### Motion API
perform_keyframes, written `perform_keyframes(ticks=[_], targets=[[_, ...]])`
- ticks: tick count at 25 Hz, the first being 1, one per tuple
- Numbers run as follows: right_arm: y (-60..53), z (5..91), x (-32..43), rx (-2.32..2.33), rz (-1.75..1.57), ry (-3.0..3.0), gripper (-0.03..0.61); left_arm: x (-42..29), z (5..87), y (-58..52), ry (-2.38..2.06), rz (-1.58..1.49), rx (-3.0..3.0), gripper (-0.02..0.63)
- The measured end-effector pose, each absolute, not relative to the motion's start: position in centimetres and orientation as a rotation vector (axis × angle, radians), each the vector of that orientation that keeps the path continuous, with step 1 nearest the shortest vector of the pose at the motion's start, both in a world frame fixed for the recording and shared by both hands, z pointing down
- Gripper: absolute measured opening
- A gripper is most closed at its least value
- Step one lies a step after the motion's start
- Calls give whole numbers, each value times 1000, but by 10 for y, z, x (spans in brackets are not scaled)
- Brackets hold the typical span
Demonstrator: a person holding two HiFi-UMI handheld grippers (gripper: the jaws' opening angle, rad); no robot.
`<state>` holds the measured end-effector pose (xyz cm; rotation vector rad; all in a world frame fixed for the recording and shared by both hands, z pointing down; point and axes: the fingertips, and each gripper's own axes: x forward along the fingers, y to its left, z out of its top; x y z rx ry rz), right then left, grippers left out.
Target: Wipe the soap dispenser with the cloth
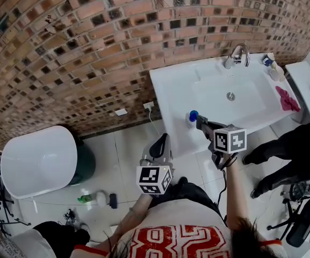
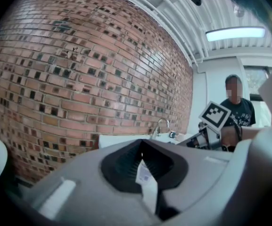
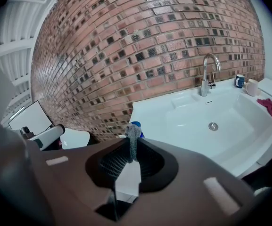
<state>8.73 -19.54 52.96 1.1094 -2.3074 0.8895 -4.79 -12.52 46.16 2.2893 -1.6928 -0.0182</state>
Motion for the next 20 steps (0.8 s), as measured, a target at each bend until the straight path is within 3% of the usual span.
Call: perform_keyframes(ticks=[20], targets=[[-181,584,68,1078,989,-2250,48,-56,467,-124,-1701,-4,2270,3]])
